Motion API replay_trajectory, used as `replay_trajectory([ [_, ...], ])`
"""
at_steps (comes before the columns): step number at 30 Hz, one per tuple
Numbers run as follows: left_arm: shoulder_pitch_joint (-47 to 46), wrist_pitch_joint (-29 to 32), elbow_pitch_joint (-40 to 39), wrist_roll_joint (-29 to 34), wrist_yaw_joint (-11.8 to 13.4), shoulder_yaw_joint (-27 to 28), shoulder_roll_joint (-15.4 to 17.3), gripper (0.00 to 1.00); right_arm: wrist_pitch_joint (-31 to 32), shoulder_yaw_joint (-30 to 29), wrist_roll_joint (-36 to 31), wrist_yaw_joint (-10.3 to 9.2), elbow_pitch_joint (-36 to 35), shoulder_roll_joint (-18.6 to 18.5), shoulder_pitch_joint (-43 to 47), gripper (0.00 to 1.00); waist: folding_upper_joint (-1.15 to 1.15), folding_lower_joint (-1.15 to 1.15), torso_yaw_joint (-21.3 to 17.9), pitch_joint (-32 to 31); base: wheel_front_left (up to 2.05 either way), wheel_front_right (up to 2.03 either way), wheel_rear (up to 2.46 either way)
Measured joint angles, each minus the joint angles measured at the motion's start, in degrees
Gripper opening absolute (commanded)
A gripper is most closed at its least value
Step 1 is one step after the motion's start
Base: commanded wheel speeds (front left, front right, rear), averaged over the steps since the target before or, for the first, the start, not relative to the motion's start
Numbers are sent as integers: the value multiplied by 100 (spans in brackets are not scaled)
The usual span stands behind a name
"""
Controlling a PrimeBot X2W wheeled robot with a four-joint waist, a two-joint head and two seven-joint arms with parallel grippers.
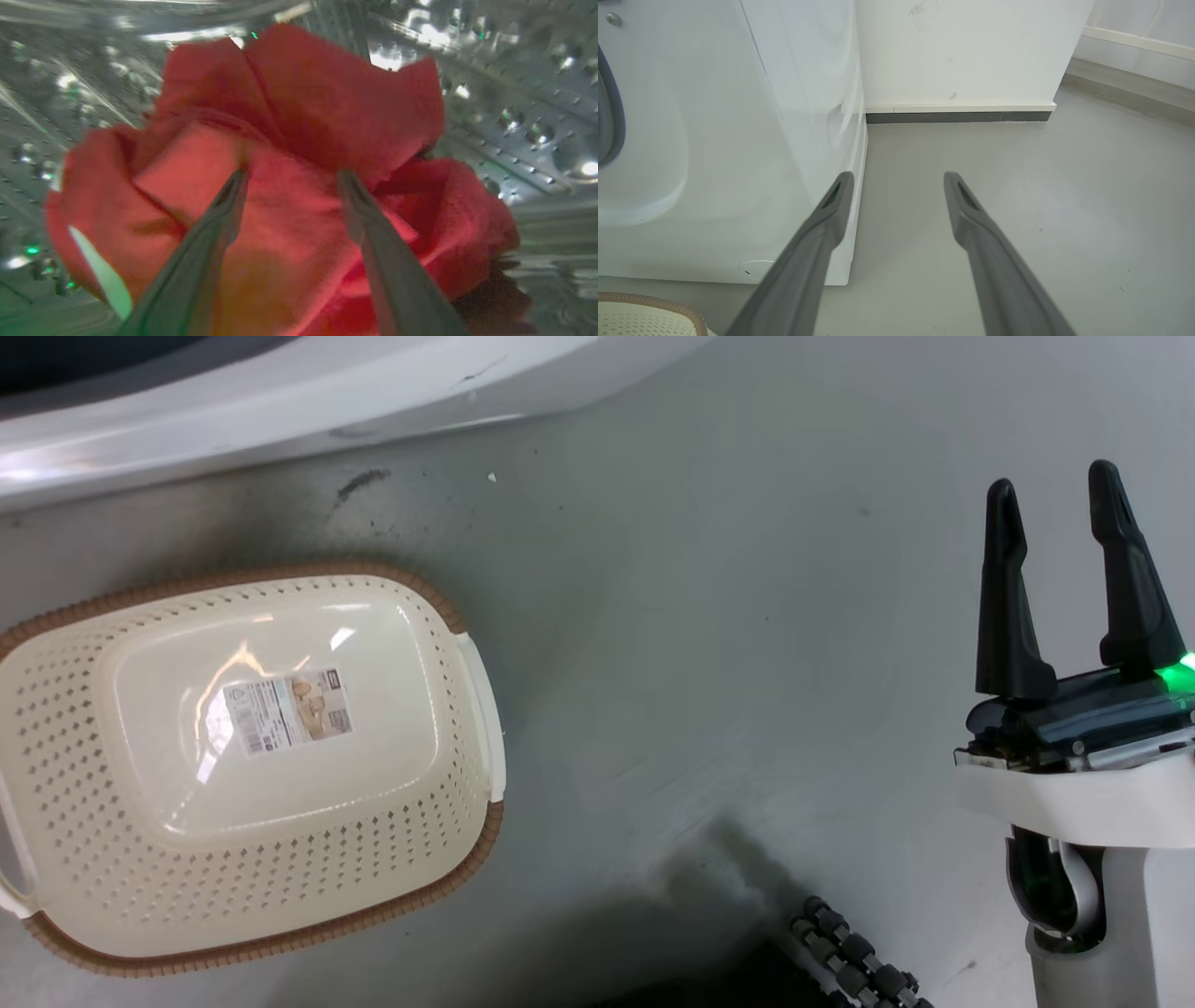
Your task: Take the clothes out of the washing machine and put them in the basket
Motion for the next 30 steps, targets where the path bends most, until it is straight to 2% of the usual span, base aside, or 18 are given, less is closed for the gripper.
replay_trajectory([
  [3,-250,341,-8,-74,0,-286,-4,100,0,-15,16,0,-19,2,-34,100,0,0,21,171,0,0,0],
  [9,-411,615,-20,-297,0,-684,167,100,0,-11,153,1,-40,2,-141,100,0,0,-6,402,0,0,0],
  [22,-432,641,-225,-905,0,-1492,453,100,0,20,309,0,-82,2,-171,100,0,-1,-63,609,0,0,0],
  [23,-432,652,-234,-939,0,-1562,482,87,0,16,325,0,-82,1,-172,100,0,0,-71,614,0,0,0],
  [24,-432,656,-241,-955,0,-1641,504,43,0,16,342,0,-79,2,-175,100,0,-1,-76,615,0,0,0],
  [25,-432,660,-249,-1006,0,-1696,523,9,0,15,348,0,-76,2,-177,100,0,-1,-82,616,0,0,0],
  [26,-432,664,-265,-1055,0,-1746,542,0,0,12,353,0,-69,2,-181,100,0,-1,-86,616,0,0,0],
  [30,-404,461,-361,-1248,0,-1967,658,0,0,20,366,0,-55,2,-204,100,0,-1,-101,608,0,0,0],
])
